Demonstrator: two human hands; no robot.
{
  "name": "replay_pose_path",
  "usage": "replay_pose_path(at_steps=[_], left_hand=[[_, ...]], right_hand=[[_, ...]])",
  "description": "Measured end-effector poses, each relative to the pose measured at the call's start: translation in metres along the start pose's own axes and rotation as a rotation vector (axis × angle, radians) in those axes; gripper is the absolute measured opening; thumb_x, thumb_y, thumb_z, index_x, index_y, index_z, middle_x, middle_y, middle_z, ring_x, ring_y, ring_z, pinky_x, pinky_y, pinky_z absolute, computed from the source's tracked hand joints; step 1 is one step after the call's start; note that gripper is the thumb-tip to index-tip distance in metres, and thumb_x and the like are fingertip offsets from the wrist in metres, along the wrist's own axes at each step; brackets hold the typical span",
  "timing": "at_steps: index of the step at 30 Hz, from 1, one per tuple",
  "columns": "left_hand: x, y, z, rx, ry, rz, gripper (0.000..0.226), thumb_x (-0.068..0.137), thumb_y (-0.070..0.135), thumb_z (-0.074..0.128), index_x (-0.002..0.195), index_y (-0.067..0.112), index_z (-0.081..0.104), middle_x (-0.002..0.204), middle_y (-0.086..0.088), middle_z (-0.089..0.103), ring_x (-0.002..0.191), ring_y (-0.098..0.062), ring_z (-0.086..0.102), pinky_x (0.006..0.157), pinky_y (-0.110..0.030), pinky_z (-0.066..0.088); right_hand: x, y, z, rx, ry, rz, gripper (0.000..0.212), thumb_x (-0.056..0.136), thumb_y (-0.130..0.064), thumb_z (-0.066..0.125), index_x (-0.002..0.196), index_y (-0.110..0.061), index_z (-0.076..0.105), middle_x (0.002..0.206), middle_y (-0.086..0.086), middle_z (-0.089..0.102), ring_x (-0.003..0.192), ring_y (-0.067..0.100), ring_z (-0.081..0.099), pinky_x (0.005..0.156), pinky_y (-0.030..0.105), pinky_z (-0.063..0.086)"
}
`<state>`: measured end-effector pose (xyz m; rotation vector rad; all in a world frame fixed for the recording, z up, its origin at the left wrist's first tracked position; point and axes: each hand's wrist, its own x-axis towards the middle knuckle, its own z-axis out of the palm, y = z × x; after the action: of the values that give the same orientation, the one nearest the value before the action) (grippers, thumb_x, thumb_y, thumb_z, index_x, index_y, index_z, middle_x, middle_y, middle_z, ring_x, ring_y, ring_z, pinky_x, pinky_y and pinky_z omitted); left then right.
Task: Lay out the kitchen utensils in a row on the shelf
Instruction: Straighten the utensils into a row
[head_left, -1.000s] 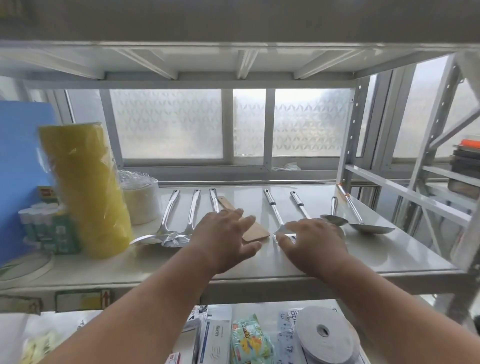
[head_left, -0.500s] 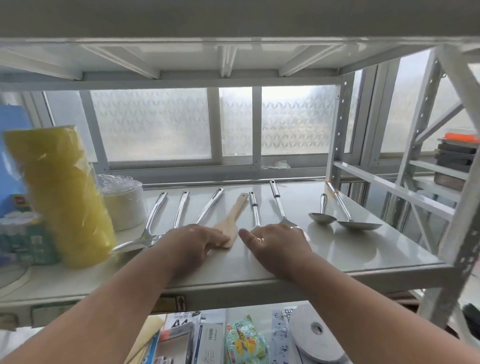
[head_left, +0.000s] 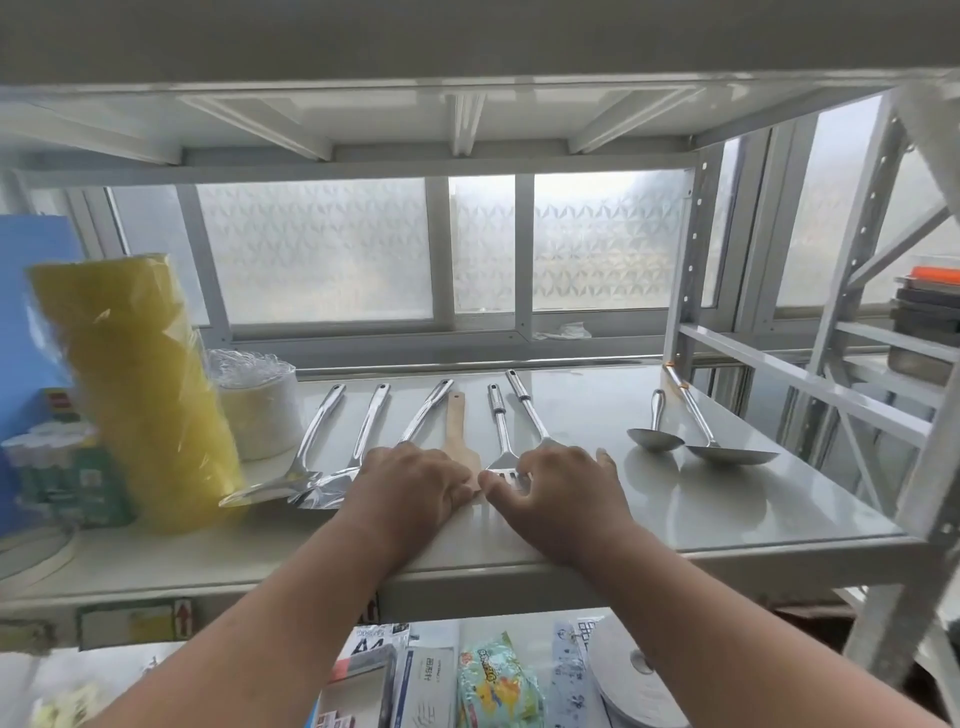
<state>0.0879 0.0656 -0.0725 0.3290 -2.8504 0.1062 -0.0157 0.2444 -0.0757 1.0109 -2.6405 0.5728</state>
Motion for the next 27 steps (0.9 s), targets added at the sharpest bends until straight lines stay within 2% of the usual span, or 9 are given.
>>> replay_pose_path(at_steps=[4,8,12,16,18,20,22,24,27], left_hand=[[0.003,0.01,0.0,-0.048,0.148,-0.017,0.049,0.105,0.055,0.029,0.101,0.03,0.071,0.103,0.015,0.072,0.115,-0.016,0.058,0.11,-0.05,0.036],[0.024,0.046,-0.009,-0.125,0.227,0.049,0.051,0.106,0.06,0.029,0.113,0.034,0.072,0.112,0.014,0.076,0.115,-0.018,0.063,0.104,-0.048,0.041],[0.06,0.099,-0.019,-0.22,0.242,0.16,0.046,0.104,0.058,0.045,0.133,0.032,0.068,0.129,0.007,0.074,0.124,-0.023,0.063,0.106,-0.047,0.045],[0.104,0.15,-0.017,-0.238,0.111,0.232,0.059,0.097,0.053,0.061,0.152,0.033,0.051,0.147,0.002,0.063,0.135,-0.026,0.057,0.109,-0.045,0.047],[0.119,0.167,-0.01,-0.275,0.043,0.243,0.064,0.095,0.051,0.065,0.154,0.034,0.048,0.15,0.003,0.06,0.138,-0.023,0.055,0.111,-0.044,0.046],[0.128,0.18,0.003,-0.382,-0.003,0.245,0.052,0.095,0.042,0.067,0.146,0.034,0.059,0.143,0.006,0.066,0.132,-0.019,0.06,0.11,-0.038,0.048],[0.132,0.188,0.017,-0.453,0.038,0.243,0.028,0.097,0.032,0.063,0.123,0.035,0.073,0.12,0.004,0.077,0.112,-0.022,0.071,0.096,-0.035,0.056],[0.135,0.189,0.026,-0.407,0.092,0.213,0.018,0.097,0.029,0.06,0.105,0.032,0.076,0.101,-0.001,0.077,0.095,-0.029,0.072,0.081,-0.036,0.059],[0.136,0.185,0.025,-0.267,0.138,0.19,0.019,0.096,0.024,0.057,0.102,0.024,0.076,0.101,-0.001,0.075,0.094,-0.034,0.07,0.079,-0.037,0.056]], right_hand=[[-0.002,0.001,-0.001,0.066,0.167,-0.066,0.049,0.088,-0.07,0.038,0.075,-0.027,0.058,0.091,0.0,0.072,0.096,0.024,0.063,0.102,0.047,0.041],[-0.007,0.027,-0.023,0.181,0.346,-0.116,0.04,0.091,-0.054,0.05,0.104,-0.024,0.074,0.105,-0.009,0.076,0.104,0.016,0.064,0.1,0.039,0.044],[-0.008,0.09,-0.066,0.158,0.505,-0.025,0.03,0.086,-0.037,0.06,0.11,-0.025,0.074,0.114,-0.008,0.076,0.112,0.018,0.064,0.104,0.039,0.043],[-0.016,0.157,-0.089,0.158,0.393,0.185,0.041,0.081,-0.031,0.067,0.121,-0.028,0.069,0.123,-0.003,0.071,0.12,0.022,0.057,0.108,0.043,0.041],[-0.024,0.178,-0.086,0.181,0.271,0.22,0.046,0.08,-0.031,0.07,0.126,-0.027,0.067,0.126,-0.003,0.068,0.122,0.021,0.055,0.105,0.036,0.041],[-0.025,0.191,-0.078,0.236,0.189,0.248,0.034,0.081,-0.026,0.07,0.115,-0.026,0.073,0.113,-0.005,0.071,0.111,0.019,0.061,0.091,0.022,0.043],[-0.018,0.198,-0.073,0.239,0.168,0.252,0.019,0.083,-0.019,0.067,0.099,-0.026,0.076,0.096,-0.006,0.074,0.095,0.019,0.067,0.083,0.025,0.05],[-0.013,0.201,-0.068,0.196,0.16,0.251,0.016,0.087,-0.018,0.063,0.094,-0.023,0.076,0.087,-0.002,0.076,0.087,0.022,0.066,0.078,0.031,0.049],[-0.014,0.2,-0.065,0.212,0.212,0.22,0.01,0.092,-0.018,0.065,0.092,-0.022,0.075,0.079,-0.003,0.073,0.078,0.018,0.062,0.068,0.024,0.041]])
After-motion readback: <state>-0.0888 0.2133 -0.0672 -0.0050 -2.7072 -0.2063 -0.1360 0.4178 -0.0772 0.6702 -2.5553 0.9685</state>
